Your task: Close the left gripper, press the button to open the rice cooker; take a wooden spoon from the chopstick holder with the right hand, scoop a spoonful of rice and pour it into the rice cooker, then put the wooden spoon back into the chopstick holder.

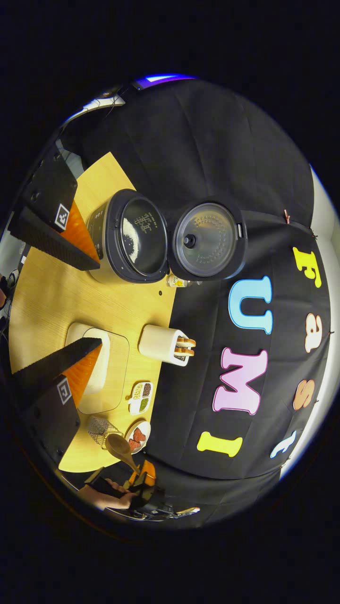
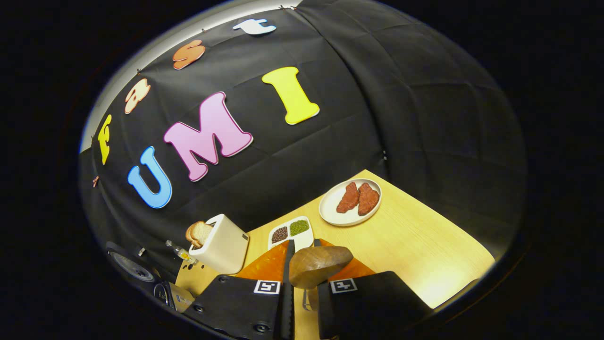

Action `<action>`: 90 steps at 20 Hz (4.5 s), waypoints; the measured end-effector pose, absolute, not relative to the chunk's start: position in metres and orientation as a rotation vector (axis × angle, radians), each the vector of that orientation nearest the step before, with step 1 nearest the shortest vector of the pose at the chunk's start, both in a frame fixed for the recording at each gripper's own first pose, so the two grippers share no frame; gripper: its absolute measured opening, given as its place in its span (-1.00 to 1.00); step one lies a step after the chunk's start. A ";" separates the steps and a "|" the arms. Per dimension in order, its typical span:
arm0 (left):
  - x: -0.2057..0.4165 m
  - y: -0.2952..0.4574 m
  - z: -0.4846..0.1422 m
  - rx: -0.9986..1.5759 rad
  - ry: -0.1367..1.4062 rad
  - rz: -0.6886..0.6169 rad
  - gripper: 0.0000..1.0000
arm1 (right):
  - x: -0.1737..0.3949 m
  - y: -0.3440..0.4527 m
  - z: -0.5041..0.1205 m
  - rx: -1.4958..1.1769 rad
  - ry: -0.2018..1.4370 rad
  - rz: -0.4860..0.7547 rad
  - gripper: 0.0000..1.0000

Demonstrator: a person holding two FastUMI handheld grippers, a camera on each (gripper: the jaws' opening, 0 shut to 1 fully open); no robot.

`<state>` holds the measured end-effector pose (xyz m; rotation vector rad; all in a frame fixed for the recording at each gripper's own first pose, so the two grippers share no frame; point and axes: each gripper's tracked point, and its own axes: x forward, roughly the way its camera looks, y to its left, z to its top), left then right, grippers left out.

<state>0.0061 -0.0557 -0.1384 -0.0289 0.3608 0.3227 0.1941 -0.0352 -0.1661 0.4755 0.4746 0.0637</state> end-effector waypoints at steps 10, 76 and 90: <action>-0.027 0.007 -0.142 -0.079 0.344 0.321 0.91 | 0.141 0.080 -0.118 0.480 0.487 0.278 -0.53; -0.034 0.147 -0.140 -0.099 0.350 0.207 0.92 | 0.076 0.164 -0.191 1.204 0.856 -0.048 -0.52; -0.063 0.202 -0.137 -0.204 0.262 0.331 0.91 | 0.070 0.331 -0.121 1.299 0.944 0.232 -0.63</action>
